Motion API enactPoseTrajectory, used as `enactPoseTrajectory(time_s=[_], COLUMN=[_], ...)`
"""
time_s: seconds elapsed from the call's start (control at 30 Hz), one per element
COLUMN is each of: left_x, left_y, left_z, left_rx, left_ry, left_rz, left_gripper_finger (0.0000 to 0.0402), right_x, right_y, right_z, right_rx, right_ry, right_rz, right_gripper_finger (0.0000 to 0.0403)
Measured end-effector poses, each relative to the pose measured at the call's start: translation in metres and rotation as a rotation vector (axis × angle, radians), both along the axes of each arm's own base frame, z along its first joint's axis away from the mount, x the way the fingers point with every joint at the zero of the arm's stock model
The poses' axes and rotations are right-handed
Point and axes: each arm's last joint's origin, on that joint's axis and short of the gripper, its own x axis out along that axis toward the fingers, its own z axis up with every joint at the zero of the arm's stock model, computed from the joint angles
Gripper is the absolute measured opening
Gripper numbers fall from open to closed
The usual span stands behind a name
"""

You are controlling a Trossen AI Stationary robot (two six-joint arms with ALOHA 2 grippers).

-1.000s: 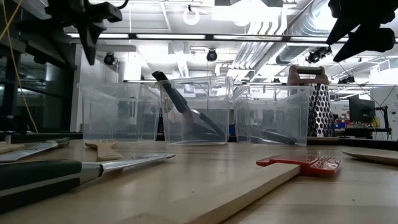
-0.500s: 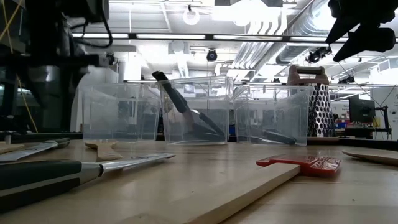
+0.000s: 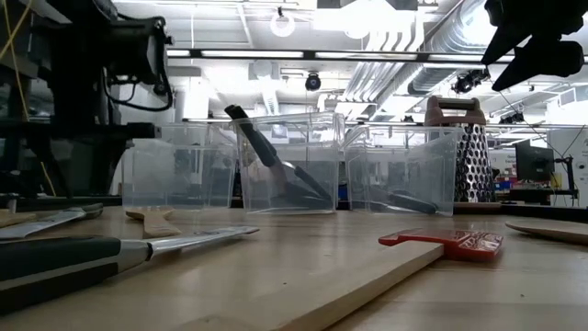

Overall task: Pick & Place Kitchen Items
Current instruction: Put the black knife into the right bin

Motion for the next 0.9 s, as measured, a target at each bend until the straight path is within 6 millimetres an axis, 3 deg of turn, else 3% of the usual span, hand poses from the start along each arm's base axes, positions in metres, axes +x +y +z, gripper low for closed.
enactPoseTrajectory(time_s=[0.3, 0.9], left_x=[0.0, 0.0], left_y=[0.012, 0.011], left_z=[-0.007, -0.017], left_rx=[-0.016, -0.046], left_ry=[-0.026, -0.024], left_rz=[0.023, 0.047], left_gripper_finger=[0.0191, 0.0191], right_x=[0.0, 0.0], right_y=[0.0, 0.0], right_z=[0.0, 0.0], right_rx=[-0.013, -0.03], right_ry=[0.004, 0.01], right_rz=[0.014, 0.033], right_gripper_finger=[0.0251, 0.0251])
